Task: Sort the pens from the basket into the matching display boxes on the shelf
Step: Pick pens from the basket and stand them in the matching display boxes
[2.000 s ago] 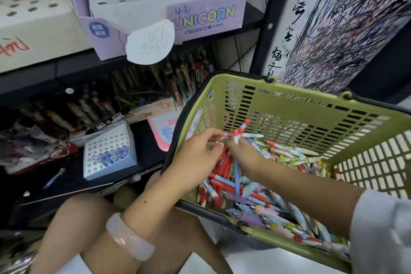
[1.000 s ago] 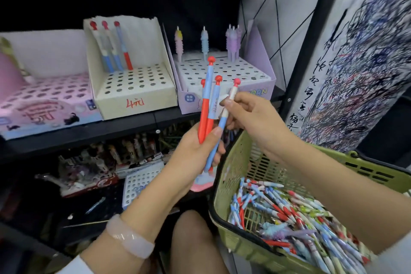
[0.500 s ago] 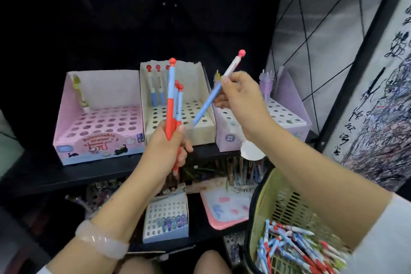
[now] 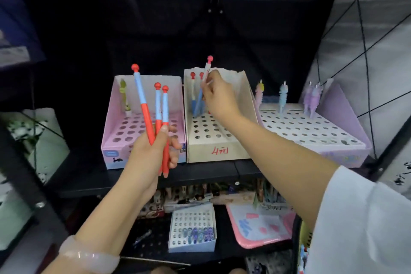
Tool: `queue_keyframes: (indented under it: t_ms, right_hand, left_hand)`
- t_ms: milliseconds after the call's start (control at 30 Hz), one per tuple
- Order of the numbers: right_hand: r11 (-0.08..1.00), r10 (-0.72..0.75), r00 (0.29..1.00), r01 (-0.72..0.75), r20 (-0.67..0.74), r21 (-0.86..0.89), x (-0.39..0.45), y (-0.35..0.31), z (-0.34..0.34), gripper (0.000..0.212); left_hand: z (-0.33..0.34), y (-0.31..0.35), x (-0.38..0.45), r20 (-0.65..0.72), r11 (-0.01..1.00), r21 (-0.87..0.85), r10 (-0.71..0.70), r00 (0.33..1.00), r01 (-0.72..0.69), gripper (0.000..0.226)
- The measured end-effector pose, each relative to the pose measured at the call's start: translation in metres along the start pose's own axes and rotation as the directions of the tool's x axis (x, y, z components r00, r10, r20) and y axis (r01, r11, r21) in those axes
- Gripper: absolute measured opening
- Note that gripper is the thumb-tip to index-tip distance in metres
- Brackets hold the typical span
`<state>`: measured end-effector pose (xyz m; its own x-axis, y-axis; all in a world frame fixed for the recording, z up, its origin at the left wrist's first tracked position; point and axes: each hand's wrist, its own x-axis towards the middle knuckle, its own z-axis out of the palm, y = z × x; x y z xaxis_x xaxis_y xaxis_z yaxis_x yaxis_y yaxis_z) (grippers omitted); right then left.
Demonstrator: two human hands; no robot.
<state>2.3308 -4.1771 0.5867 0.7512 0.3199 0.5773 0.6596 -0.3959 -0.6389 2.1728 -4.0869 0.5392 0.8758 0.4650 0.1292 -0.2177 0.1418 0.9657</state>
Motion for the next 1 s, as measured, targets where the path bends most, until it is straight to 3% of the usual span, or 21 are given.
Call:
queue_keyframes:
  t_ms: [167,300,400,433,533,600,667,767,867,1000]
  right_hand:
    - [0.949,0.026,0.978,0.041,0.207,-0.312,-0.001,0.009,0.021,0.013]
    - [0.953,0.087,0.987,-0.044,0.131,-0.301,-0.005,0.011,0.024,0.014]
    - [0.996,0.071,0.997,-0.072,-0.021,-0.06,-0.013,-0.003,0.016,0.015]
    - [0.996,0.065,0.998,-0.065,-0.009,0.063,-0.019,-0.01,0.013,0.018]
    - [0.926,0.041,0.973,-0.122,0.226,0.357,-0.039,-0.029,0.004,0.019]
    - [0.892,0.009,0.938,-0.164,0.347,0.421,-0.05,-0.033,-0.002,0.014]
    - [0.883,-0.016,0.926,-0.165,0.378,0.44,-0.055,-0.032,-0.007,0.013]
    - [0.864,0.077,0.96,-0.199,0.269,0.463,-0.048,-0.025,-0.014,0.014]
    - [0.837,0.23,0.972,-0.226,0.055,0.498,-0.024,-0.014,-0.033,0.014]
    - [0.976,0.165,0.958,-0.124,-0.235,0.18,0.006,0.008,-0.058,0.013]
  left_hand:
    - [-0.01,-0.005,0.003,0.038,0.999,0.027,-0.027,0.999,0.025,0.021]
    - [-0.014,-0.003,0.004,0.057,0.996,0.085,-0.024,0.998,0.019,0.023]
    - [-0.012,0.001,0.004,0.063,0.996,0.086,-0.021,0.998,0.016,0.021]
    - [-0.01,0.002,0.005,0.063,0.997,0.077,-0.017,0.998,0.012,0.021]
    - [-0.001,0.004,0.006,0.07,0.997,0.071,0.008,0.998,-0.013,0.022]
    - [0.005,0.004,0.007,0.091,0.997,0.074,0.017,0.996,-0.024,0.022]
    - [0.011,0.005,0.007,0.111,0.999,0.046,0.009,0.994,-0.014,0.021]
    - [0.015,0.005,0.007,0.138,0.999,-0.017,-0.031,0.99,0.033,0.021]
    - [0.013,0.002,0.008,0.123,0.999,0.041,-0.029,0.992,0.024,0.02]
    - [0.009,-0.003,0.01,0.11,0.997,0.077,-0.02,0.994,0.012,0.02]
